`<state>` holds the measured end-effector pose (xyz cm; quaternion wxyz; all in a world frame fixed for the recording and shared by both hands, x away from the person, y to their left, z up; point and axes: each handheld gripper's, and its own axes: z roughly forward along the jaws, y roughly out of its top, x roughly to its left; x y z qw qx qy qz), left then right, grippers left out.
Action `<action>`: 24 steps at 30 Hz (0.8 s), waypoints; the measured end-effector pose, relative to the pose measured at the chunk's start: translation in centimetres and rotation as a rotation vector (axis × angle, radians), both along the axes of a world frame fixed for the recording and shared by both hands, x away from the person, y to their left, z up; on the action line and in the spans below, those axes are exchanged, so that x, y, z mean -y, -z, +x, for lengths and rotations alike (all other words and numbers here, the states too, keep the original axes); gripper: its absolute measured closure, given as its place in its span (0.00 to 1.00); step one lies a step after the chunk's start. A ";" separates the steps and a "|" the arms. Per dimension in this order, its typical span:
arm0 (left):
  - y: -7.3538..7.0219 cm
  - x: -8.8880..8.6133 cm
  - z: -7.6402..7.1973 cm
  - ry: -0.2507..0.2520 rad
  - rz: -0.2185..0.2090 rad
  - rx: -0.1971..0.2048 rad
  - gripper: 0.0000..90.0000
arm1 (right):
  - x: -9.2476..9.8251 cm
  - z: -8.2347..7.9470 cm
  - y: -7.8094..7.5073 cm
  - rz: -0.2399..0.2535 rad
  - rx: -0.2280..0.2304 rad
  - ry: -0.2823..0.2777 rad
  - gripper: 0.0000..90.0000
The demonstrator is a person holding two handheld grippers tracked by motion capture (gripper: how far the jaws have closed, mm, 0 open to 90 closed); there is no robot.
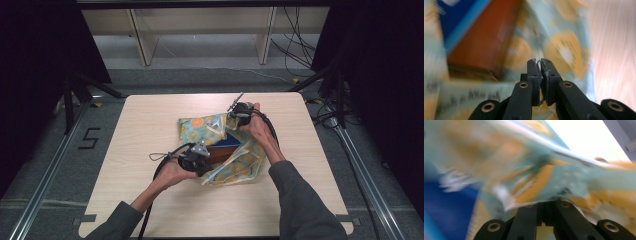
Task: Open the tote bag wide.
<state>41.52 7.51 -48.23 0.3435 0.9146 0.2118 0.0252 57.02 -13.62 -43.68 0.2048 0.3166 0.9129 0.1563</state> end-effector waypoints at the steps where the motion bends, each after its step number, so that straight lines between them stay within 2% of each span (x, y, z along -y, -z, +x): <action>1: 0.0 0.0 0.0 0.000 0.000 0.000 0.94 | 0.2 0.3 0.1 -0.002 -0.002 0.017 1.00; 2: 0.7 0.0 -0.8 0.028 0.020 -0.007 0.94 | 0.4 0.5 0.2 -0.005 -0.002 0.014 1.00; 3: 0.6 -0.1 -1.0 0.042 0.034 0.006 0.93 | 0.5 0.4 0.1 -0.006 -0.012 0.021 1.00; 4: 0.4 -0.2 -1.1 0.024 0.010 0.013 0.93 | 0.5 0.3 -0.1 -0.010 -0.008 0.007 1.00; 5: 0.4 -0.2 -1.1 0.024 0.010 0.013 0.92 | 0.5 0.3 -0.1 -0.010 -0.008 0.007 1.00; 6: -0.3 -0.3 -1.0 0.009 -0.019 0.031 0.92 | 0.4 -0.5 -1.0 0.028 -0.011 -0.024 1.00; 7: -1.8 -0.5 -0.5 -0.026 -0.053 0.081 0.91 | 0.3 -1.1 -1.4 0.047 -0.023 -0.021 1.00; 9: -3.3 -0.3 0.1 -0.062 -0.109 0.108 0.91 | 0.1 -2.3 -2.3 0.100 -0.055 -0.065 1.00; 10: -4.4 -0.2 0.8 -0.060 -0.109 0.134 0.91 | 0.0 -2.7 -2.5 0.118 -0.060 -0.082 1.00; 11: -4.9 0.2 1.3 -0.079 -0.114 0.147 0.91 | -0.2 -3.4 -2.9 0.147 -0.076 -0.127 1.00; 12: -4.9 0.2 1.3 -0.079 -0.114 0.147 0.91 | -0.2 -3.4 -2.9 0.147 -0.076 -0.127 1.00; 13: -5.6 0.8 2.5 -0.070 -0.098 0.144 0.90 | -0.5 -4.5 -2.9 0.178 -0.107 -0.172 1.00; 14: -5.9 1.2 3.6 -0.080 -0.060 0.161 0.90 | -0.7 -4.9 -2.8 0.180 -0.129 -0.184 1.00; 15: -5.9 1.2 3.6 -0.080 -0.060 0.161 0.90 | -0.7 -4.9 -2.8 0.180 -0.129 -0.184 1.00; 16: -6.0 1.4 5.0 -0.108 0.005 0.179 0.90 | -1.0 -5.4 -2.5 0.160 -0.147 -0.212 1.00; 17: -5.9 1.4 5.8 -0.115 0.007 0.178 0.90 | -1.3 -5.8 -1.9 0.138 -0.166 -0.238 1.00; 18: -5.7 1.4 6.9 -0.151 0.002 0.162 0.90 | -1.5 -6.0 -1.5 0.132 -0.171 -0.236 1.00; 20: -5.4 1.2 8.4 -0.185 0.061 0.174 0.89 | -1.7 -6.0 -0.7 0.083 -0.156 -0.230 1.00; 21: -5.2 1.1 9.0 -0.210 0.063 0.185 0.88 | -1.6 -5.6 -0.6 0.058 -0.140 -0.248 1.00; 22: -5.0 0.9 9.4 -0.231 0.037 0.168 0.86 | -1.4 -5.4 -0.5 0.061 -0.131 -0.229 1.00; 23: -4.8 0.7 9.5 -0.230 0.014 0.146 0.84 | -1.2 -5.2 -0.5 0.081 -0.130 -0.220 0.99; 24: -4.7 0.5 9.4 -0.222 0.012 0.142 0.80 | -0.9 -5.0 -0.6 0.090 -0.116 -0.218 0.99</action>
